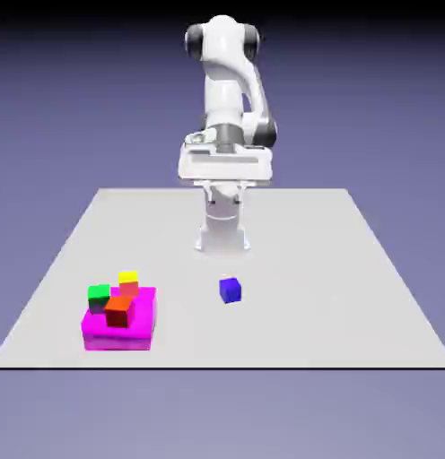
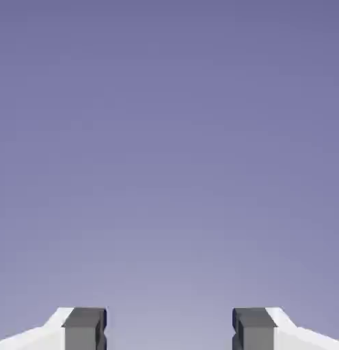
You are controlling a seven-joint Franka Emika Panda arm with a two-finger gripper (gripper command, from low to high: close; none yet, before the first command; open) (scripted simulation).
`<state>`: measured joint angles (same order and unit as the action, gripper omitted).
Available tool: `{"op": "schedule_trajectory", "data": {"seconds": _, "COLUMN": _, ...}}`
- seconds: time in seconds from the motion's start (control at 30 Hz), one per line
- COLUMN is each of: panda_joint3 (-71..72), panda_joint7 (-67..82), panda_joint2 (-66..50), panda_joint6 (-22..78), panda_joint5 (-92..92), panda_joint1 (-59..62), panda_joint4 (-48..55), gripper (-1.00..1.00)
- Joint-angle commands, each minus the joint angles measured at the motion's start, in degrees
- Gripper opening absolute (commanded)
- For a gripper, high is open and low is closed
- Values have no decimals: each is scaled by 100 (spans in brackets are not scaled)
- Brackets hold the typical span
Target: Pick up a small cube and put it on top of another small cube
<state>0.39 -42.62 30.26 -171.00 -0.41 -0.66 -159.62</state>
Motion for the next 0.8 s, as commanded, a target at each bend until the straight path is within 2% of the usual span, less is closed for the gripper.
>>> {"op": "schedule_trajectory", "data": {"seconds": 0.0, "panda_joint3": 33, "panda_joint7": -13, "panda_joint2": -199, "panda_joint6": 250, "panda_joint5": -34, "panda_joint1": 3, "panda_joint4": 115, "gripper": 0}}
{"op": "schedule_trajectory", "data": {"seconds": 0.77, "panda_joint3": 780, "panda_joint7": -319, "panda_joint2": -4775, "panda_joint6": 5981, "panda_joint5": -822, "panda_joint1": 65, "panda_joint4": 2757, "gripper": 0}}
